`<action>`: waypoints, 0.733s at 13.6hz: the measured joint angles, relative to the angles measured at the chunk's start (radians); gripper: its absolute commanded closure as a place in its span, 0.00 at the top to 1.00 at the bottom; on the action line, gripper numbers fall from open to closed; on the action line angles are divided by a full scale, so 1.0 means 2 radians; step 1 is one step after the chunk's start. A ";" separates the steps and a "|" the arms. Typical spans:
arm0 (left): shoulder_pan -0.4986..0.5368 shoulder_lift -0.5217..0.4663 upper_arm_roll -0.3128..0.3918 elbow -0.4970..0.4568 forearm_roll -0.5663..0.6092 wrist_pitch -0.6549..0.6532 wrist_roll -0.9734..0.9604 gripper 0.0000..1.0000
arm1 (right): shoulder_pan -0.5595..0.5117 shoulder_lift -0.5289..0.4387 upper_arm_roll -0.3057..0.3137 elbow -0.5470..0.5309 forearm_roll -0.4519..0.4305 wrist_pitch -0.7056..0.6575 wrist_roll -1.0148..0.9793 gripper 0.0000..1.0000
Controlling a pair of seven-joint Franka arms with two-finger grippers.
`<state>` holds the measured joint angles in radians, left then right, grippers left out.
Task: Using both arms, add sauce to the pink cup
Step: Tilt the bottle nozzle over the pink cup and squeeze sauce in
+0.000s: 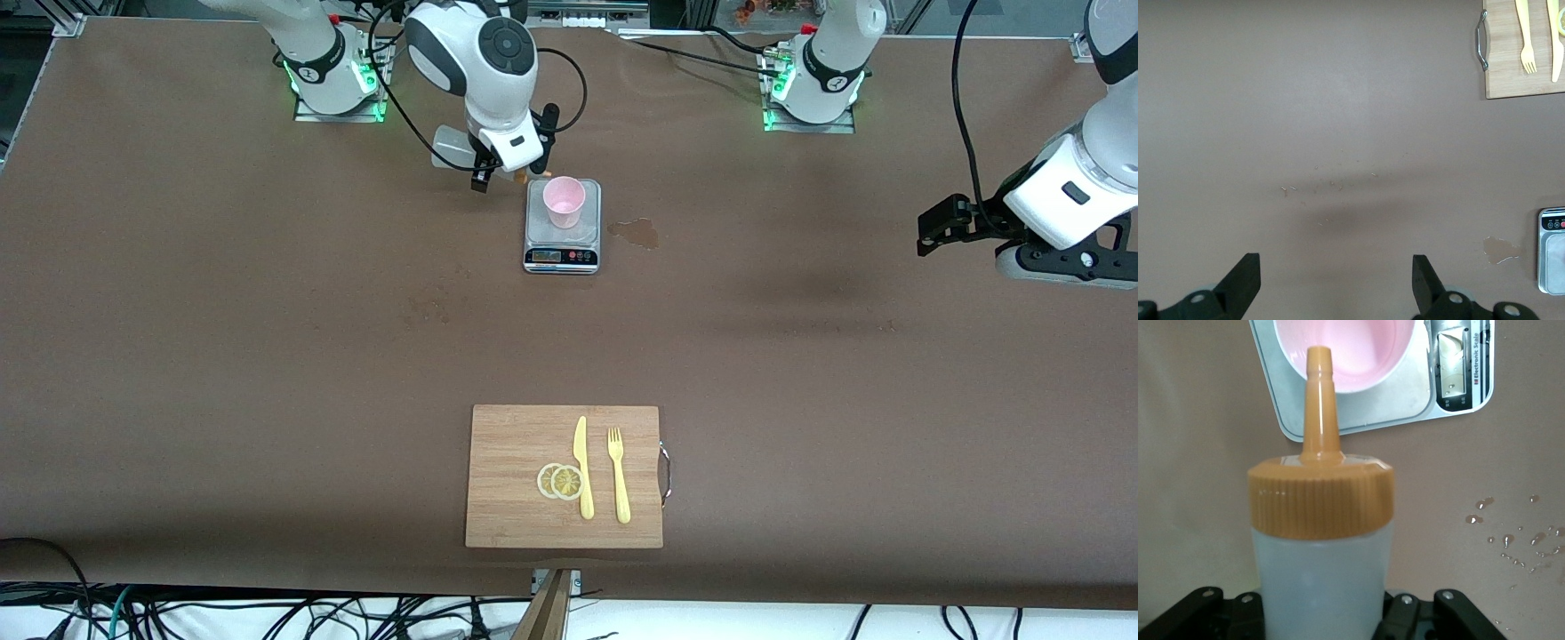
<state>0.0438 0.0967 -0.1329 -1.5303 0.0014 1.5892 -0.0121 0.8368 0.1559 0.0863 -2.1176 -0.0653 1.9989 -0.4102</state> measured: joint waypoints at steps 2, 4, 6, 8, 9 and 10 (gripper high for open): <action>0.001 0.000 0.001 0.006 0.000 0.000 0.000 1.00 | 0.004 0.017 0.000 0.021 -0.006 -0.011 0.009 0.10; 0.001 0.000 0.000 0.009 0.000 -0.001 0.000 1.00 | 0.006 0.031 0.000 0.038 -0.012 -0.024 0.011 0.10; 0.001 0.000 0.000 0.009 0.000 -0.002 0.000 1.00 | 0.007 0.039 0.000 0.054 -0.021 -0.047 0.014 0.10; 0.001 0.000 0.000 0.009 0.000 -0.002 0.000 1.00 | 0.011 0.048 0.000 0.071 -0.026 -0.066 0.022 0.10; 0.000 0.000 0.000 0.009 -0.001 -0.002 0.000 1.00 | 0.013 0.052 0.000 0.075 -0.029 -0.070 0.026 0.10; 0.000 0.000 -0.001 0.009 -0.001 -0.002 0.000 1.00 | 0.014 0.054 0.000 0.078 -0.030 -0.072 0.027 0.11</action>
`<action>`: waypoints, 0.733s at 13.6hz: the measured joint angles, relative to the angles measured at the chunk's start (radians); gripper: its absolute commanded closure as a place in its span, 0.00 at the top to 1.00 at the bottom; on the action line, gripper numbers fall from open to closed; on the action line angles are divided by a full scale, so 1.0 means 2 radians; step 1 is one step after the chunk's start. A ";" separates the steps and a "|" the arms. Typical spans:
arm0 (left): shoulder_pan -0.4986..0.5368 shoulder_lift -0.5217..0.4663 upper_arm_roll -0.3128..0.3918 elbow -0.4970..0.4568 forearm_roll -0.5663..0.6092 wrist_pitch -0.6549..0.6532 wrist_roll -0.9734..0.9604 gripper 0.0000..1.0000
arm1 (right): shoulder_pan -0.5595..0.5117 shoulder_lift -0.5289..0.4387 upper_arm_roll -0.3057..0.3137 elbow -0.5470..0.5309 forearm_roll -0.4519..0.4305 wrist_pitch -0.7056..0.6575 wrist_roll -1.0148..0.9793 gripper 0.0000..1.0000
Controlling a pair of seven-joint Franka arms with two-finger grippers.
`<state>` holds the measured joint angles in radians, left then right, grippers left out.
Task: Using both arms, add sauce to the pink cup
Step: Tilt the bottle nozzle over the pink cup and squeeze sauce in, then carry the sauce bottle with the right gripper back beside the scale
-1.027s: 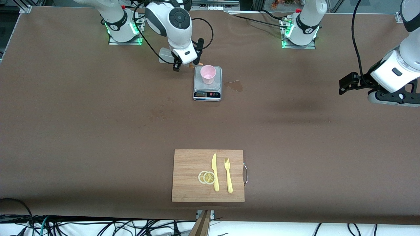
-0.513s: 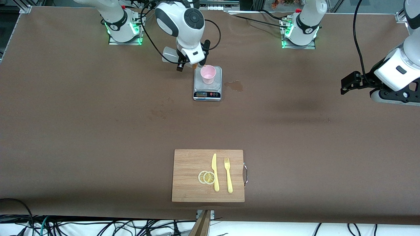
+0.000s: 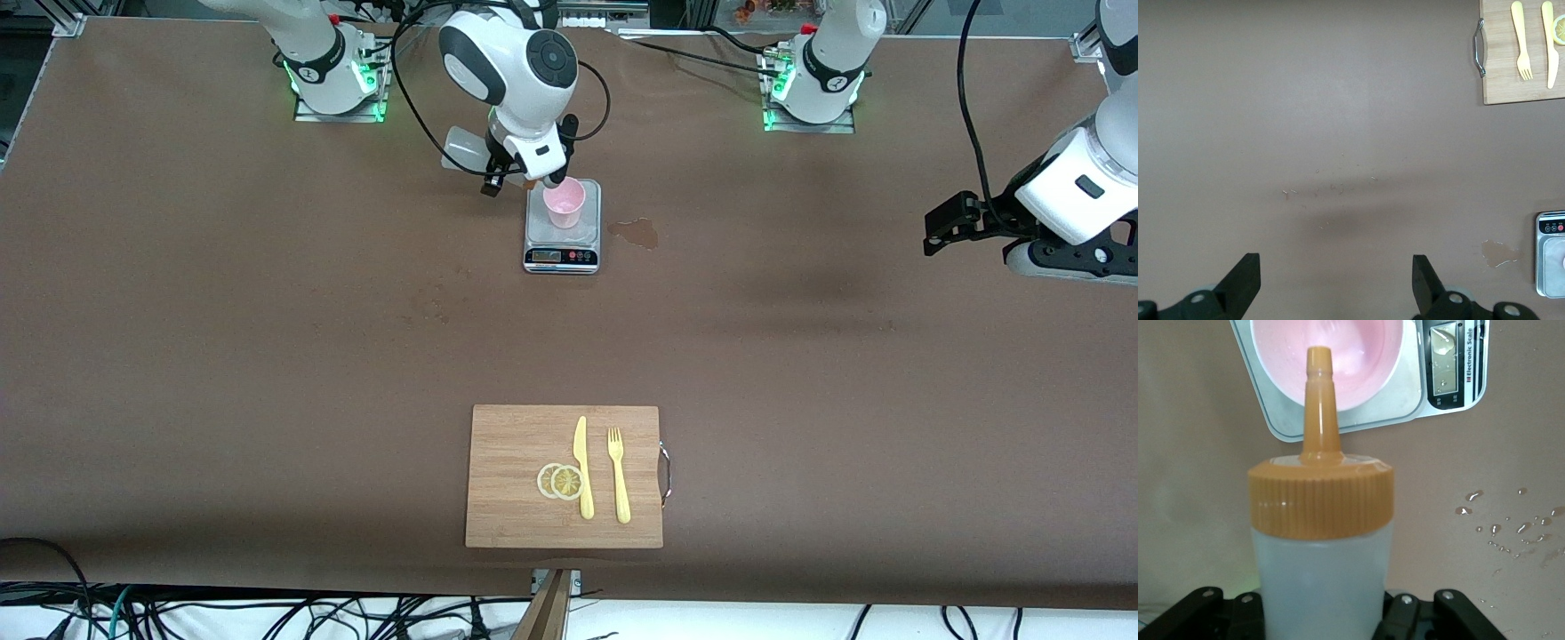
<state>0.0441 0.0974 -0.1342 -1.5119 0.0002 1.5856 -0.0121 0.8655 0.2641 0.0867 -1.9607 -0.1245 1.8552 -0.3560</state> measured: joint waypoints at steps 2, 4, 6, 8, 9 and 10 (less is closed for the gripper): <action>0.000 0.000 0.000 0.000 0.000 0.000 0.000 1.00 | 0.000 0.002 0.000 0.003 -0.001 -0.001 0.000 0.11; -0.001 0.000 0.000 0.000 0.000 0.000 0.000 1.00 | 0.000 0.001 -0.001 0.008 -0.002 -0.002 0.000 0.11; -0.001 0.000 -0.001 0.000 0.000 0.000 0.000 1.00 | -0.004 0.000 -0.003 0.012 -0.002 -0.003 -0.004 0.11; -0.001 0.000 -0.001 0.000 0.000 0.000 0.000 1.00 | -0.022 -0.011 -0.004 0.017 0.000 -0.007 -0.028 0.11; -0.001 0.000 -0.001 0.000 0.000 0.000 0.000 1.00 | -0.039 -0.022 -0.005 0.019 0.010 -0.011 -0.050 0.11; -0.001 0.000 -0.001 0.000 0.000 0.000 0.000 1.00 | -0.060 -0.036 -0.005 0.020 0.028 -0.013 -0.080 0.11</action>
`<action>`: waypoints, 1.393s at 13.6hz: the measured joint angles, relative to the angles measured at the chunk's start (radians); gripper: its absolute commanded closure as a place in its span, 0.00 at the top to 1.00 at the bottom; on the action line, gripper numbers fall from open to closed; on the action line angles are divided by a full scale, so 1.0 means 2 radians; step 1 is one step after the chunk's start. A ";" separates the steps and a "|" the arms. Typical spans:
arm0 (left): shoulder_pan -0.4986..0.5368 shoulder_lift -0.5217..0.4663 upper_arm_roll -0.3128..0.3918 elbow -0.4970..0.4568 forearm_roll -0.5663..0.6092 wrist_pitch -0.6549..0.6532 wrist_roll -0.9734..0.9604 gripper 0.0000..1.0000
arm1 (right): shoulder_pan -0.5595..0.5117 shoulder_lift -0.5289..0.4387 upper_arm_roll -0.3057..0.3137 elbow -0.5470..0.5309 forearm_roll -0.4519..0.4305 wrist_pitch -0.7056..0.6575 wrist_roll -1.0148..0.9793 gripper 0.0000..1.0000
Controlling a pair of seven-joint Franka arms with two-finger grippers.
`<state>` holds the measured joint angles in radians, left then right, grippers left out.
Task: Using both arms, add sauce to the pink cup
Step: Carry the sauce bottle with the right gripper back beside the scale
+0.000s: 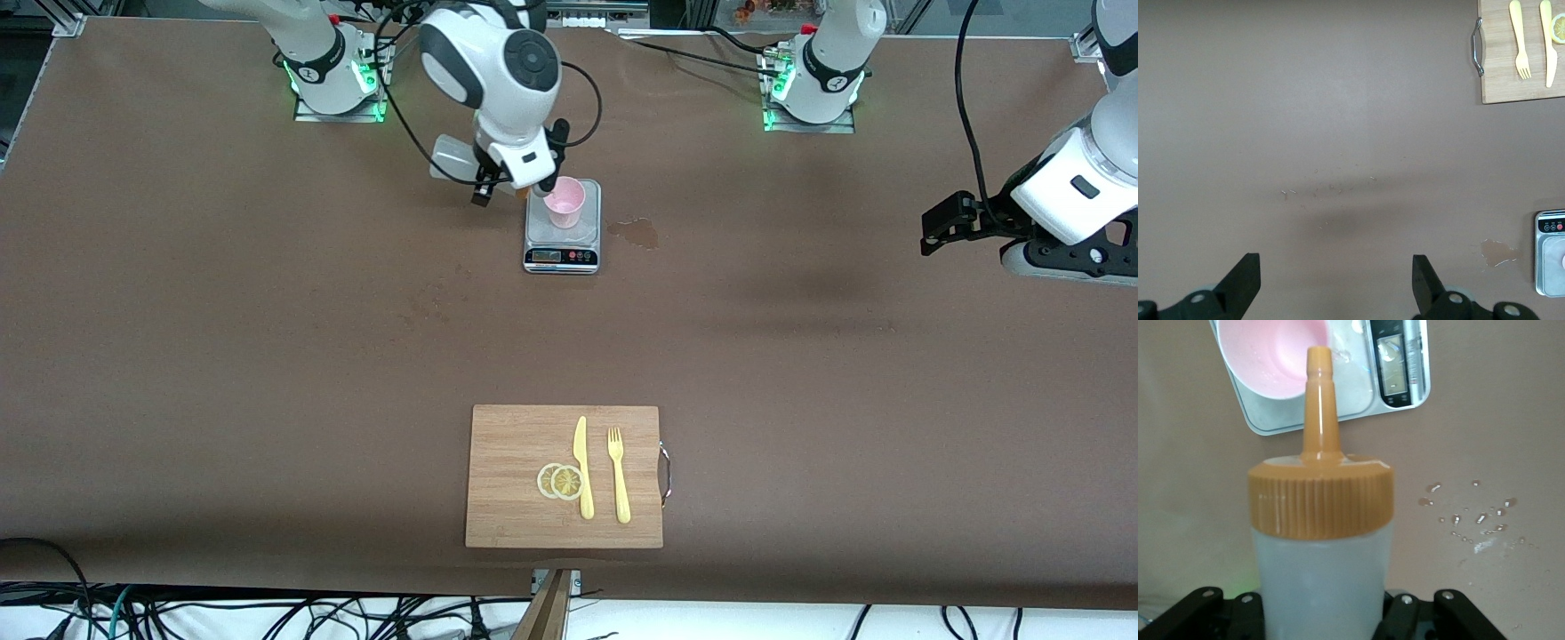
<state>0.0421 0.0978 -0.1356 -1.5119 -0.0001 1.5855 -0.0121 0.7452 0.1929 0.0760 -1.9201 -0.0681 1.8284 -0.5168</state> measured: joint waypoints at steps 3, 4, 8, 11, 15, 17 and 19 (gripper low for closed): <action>0.000 0.000 0.000 0.000 0.000 0.000 0.000 1.00 | -0.088 -0.049 -0.002 0.002 0.072 -0.006 -0.114 0.11; 0.000 0.000 0.000 0.000 0.000 0.000 0.000 1.00 | -0.117 -0.061 -0.003 0.002 0.100 -0.007 -0.153 0.11; 0.000 0.000 0.000 0.000 0.000 0.000 0.000 1.00 | -0.212 -0.074 -0.022 0.002 0.208 -0.011 -0.324 0.11; 0.000 0.000 0.000 0.000 0.000 0.000 0.000 1.00 | -0.238 -0.071 -0.071 -0.002 0.287 -0.029 -0.459 0.11; 0.000 0.000 0.000 0.000 0.000 0.000 0.000 1.00 | -0.288 -0.039 -0.104 -0.020 0.386 -0.039 -0.640 0.11; 0.000 0.000 0.000 0.000 0.000 0.000 0.000 1.00 | -0.292 -0.005 -0.128 -0.032 0.437 -0.047 -0.732 0.11; 0.000 0.000 0.000 0.000 0.000 0.000 0.000 1.00 | -0.294 0.034 -0.145 -0.042 0.487 -0.051 -0.816 0.11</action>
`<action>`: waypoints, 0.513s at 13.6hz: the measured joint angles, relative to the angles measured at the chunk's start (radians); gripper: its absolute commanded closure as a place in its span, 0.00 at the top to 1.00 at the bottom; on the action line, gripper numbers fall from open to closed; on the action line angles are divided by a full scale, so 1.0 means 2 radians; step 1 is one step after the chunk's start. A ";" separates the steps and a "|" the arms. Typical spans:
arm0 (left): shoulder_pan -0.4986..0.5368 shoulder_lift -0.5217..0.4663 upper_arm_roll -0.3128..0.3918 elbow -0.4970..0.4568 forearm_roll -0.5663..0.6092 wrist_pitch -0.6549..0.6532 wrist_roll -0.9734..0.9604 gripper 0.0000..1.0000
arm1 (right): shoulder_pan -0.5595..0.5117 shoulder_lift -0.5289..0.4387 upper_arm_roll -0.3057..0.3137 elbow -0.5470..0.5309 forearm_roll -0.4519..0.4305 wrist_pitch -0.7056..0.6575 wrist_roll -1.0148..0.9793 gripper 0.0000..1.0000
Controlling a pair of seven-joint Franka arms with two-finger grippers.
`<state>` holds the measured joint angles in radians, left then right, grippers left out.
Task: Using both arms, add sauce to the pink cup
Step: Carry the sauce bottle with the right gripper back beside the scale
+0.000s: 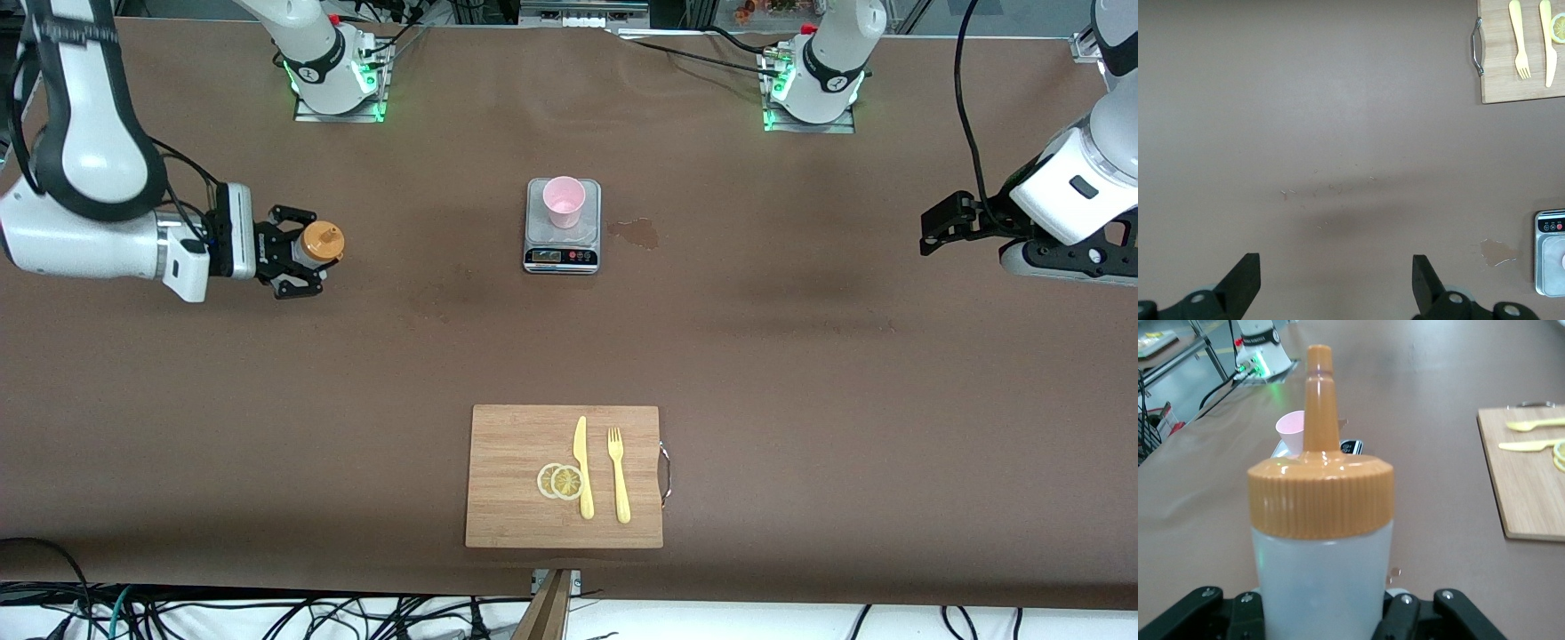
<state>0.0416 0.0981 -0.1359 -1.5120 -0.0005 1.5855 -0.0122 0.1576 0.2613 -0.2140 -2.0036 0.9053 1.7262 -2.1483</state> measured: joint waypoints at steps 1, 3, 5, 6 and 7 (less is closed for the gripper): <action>0.000 0.000 0.000 0.000 0.000 0.000 0.000 1.00 | -0.002 0.020 -0.004 -0.007 0.025 -0.005 -0.040 0.11; 0.000 0.000 0.000 0.000 0.000 0.000 0.000 1.00 | -0.011 0.062 -0.008 -0.020 0.076 -0.028 -0.124 0.12; 0.000 0.000 0.000 0.000 0.000 0.000 0.000 1.00 | -0.020 0.111 -0.011 -0.025 0.128 -0.060 -0.203 0.12; 0.000 0.000 0.000 0.000 0.000 0.000 0.000 1.00 | -0.022 0.136 -0.013 -0.025 0.150 -0.078 -0.233 0.13; 0.000 0.000 0.000 0.000 0.000 0.000 0.000 1.00 | -0.024 0.161 -0.015 -0.025 0.169 -0.097 -0.257 0.14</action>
<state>0.0416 0.0982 -0.1360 -1.5120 -0.0005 1.5854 -0.0122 0.1098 0.5831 -0.2432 -2.0538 1.2434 1.5330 -2.6629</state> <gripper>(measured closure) 0.000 0.771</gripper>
